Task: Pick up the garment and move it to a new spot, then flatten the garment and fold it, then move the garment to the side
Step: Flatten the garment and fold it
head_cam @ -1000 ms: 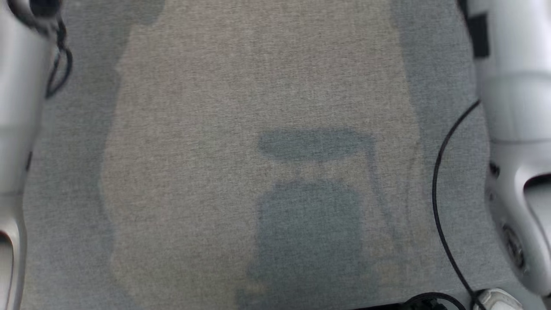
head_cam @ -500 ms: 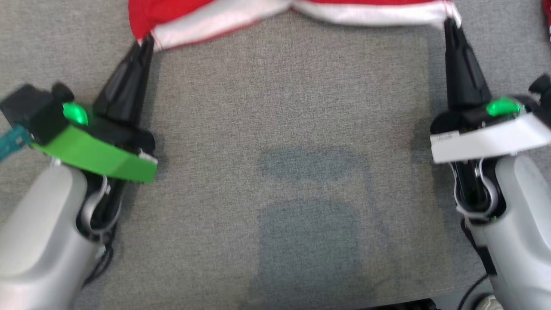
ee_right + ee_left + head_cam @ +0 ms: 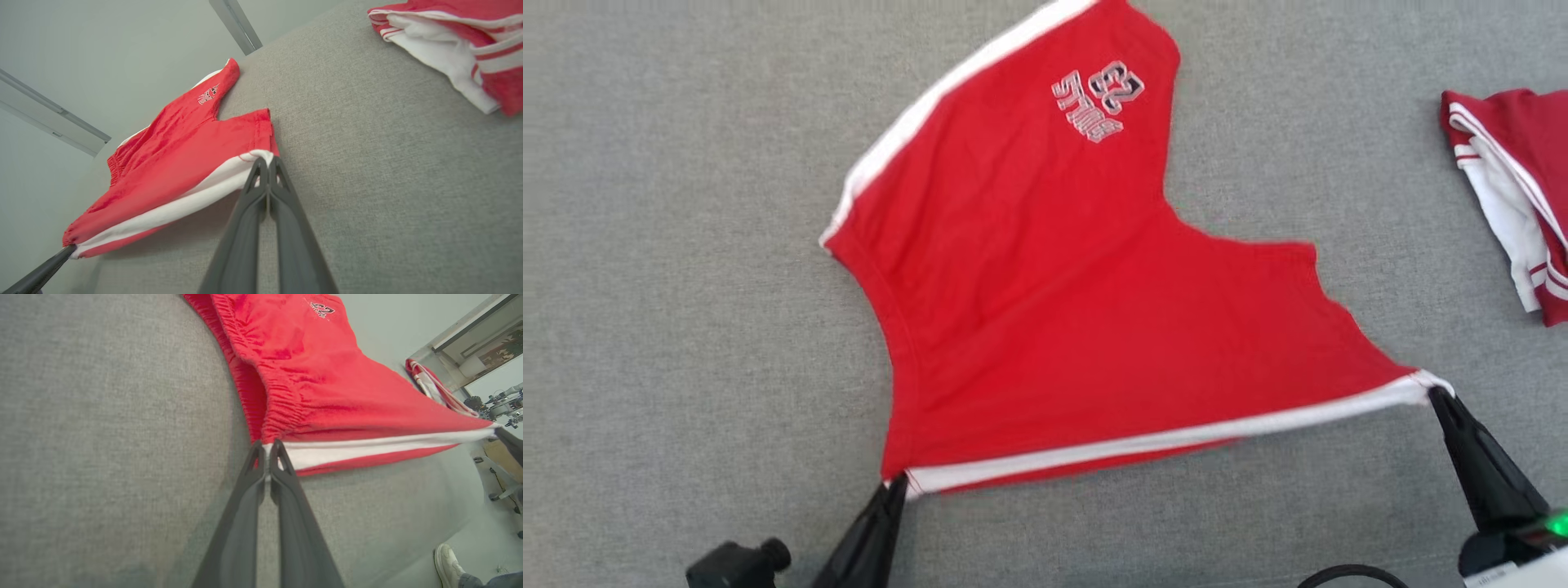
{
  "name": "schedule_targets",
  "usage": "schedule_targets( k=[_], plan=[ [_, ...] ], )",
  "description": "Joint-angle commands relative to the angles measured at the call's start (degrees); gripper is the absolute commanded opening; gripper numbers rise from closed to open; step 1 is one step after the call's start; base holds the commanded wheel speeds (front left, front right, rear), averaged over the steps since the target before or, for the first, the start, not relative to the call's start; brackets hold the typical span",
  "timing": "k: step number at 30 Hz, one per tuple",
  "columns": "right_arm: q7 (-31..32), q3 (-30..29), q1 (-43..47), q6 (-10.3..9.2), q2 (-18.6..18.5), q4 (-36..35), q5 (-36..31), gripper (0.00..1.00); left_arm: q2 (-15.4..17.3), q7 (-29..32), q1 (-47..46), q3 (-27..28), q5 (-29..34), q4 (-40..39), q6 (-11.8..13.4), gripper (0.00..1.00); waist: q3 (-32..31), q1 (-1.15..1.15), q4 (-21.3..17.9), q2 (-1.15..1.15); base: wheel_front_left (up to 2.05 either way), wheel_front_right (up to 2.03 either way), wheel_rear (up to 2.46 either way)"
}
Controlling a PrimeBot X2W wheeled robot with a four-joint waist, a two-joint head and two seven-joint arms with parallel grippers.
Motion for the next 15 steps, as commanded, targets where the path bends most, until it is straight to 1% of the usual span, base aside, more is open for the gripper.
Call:
schedule_targets(
  k=[1,3,5,6,7,10,11,13,15],
  plan=[
    [0.7,-1.71,2.5,-0.11,-0.49,-1.51,0.5,0.0,0.44,0.74,1.6,-0.09,-0.06,-1.15,1.46,0.0,-4.76,0.01,1.97,0.0,0.0,0.0,0.0],
    [2.27,-3.66,4.63,-0.11,-0.46,-4.67,1.66,0.0,0.24,2.11,3.19,-0.35,-0.7,-3.68,3.51,0.0,-5.32,0.01,2.4,0.0,0.0,0.0,0.0],
    [3.97,-5.4,3.31,-0.11,-0.35,-5.98,1.58,0.0,-1.03,3.38,3.33,0.0,-2.65,-6.19,4.75,0.0,-5.47,0.01,2.86,0.0,0.0,0.0,0.0],
    [3.97,-5.4,3.31,-0.11,-0.35,-5.98,1.58,0.0,-1.03,3.38,3.33,0.0,-2.65,-6.19,4.75,0.0,-5.47,0.01,2.86,0.0,0.0,0.0,0.0],
    [6.58,-5.15,-0.88,-0.1,0.23,-5.79,2.09,0.0,-0.95,5.07,1.69,0.83,-3.55,-7.55,5.81,0.0,-5.03,0.01,3.27,0.0,0.0,0.0,0.0],
    [11.37,-3.48,-11.11,-0.1,1.32,-1.99,2.23,0.0,-1.25,8.71,-3.18,1.33,-4.48,-7.87,6.79,0.0,-3.0,0.01,4.63,0.0,0.0,0.0,0.0],
    [11.37,-3.48,-11.11,-0.1,1.32,-1.99,2.23,0.0,-1.25,8.71,-3.18,1.33,-4.48,-7.87,6.79,0.0,-3.0,0.01,4.63,0.0,0.0,0.0,0.0],
    [14.59,-1.79,-18.87,-0.1,2.14,2.42,1.58,0.0,-0.96,11.3,-7.58,1.18,-3.81,-6.59,6.91,0.0,-1.35,0.01,6.04,0.0,0.0,0.0,0.0],
    [16.96,0.01,-26.7,-0.1,3.15,7.28,0.37,0.0,-1.95,13.29,-12.04,0.98,-3.7,-4.6,6.71,0.0,0.01,0.01,7.62,0.0,0.0,0.0,0.0]
  ],
)
